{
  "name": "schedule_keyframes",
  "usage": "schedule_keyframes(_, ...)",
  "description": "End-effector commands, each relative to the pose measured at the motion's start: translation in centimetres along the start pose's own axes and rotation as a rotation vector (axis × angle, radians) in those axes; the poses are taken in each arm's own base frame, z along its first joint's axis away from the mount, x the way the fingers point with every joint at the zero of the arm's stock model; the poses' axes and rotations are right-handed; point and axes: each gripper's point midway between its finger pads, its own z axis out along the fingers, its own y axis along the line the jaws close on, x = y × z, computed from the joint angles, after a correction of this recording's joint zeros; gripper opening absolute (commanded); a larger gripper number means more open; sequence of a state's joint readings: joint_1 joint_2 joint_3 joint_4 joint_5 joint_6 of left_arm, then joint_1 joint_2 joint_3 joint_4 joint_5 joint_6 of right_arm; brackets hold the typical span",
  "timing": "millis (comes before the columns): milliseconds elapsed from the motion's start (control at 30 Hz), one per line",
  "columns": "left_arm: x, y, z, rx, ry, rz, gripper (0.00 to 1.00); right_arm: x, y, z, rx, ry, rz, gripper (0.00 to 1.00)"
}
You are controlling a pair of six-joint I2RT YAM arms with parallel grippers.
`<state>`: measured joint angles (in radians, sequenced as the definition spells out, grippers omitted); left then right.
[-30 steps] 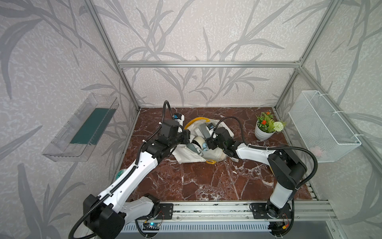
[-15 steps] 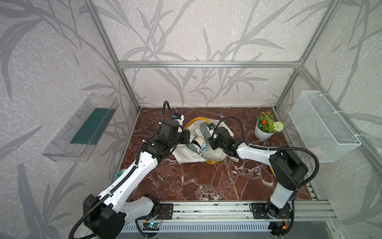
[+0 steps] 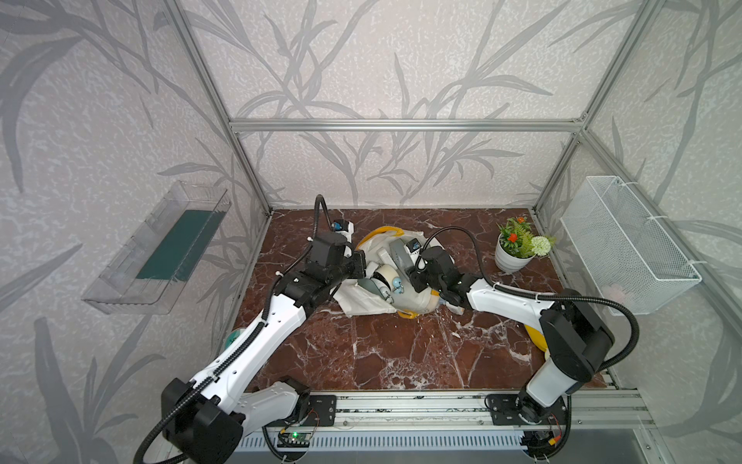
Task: Take the alarm clock out of the canvas bag
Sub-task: Pick up the alarm from the canvas bag.
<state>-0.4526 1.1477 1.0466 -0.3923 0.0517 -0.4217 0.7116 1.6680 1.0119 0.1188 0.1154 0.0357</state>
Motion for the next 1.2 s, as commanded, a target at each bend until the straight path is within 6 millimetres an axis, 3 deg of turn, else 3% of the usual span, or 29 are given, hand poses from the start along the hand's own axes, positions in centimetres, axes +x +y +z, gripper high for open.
schedule_keyframes(0,-1.0,0.7,-1.0,-0.029,-0.04,-0.021,0.0,-1.8,0.6,-1.4,-0.028,-0.06,0.02,0.28)
schedule_keyframes(900,-0.4,5.4,-3.1,-0.18,-0.043,-0.07,0.0,-4.5,4.3,-3.9,-0.123,-0.116,0.022,0.24)
schedule_keyframes(1167,-0.2,6.9,-4.1,-0.225,-0.046,-0.079,0.0,-4.4,5.6,-4.0,-0.156,-0.115,0.023,0.23)
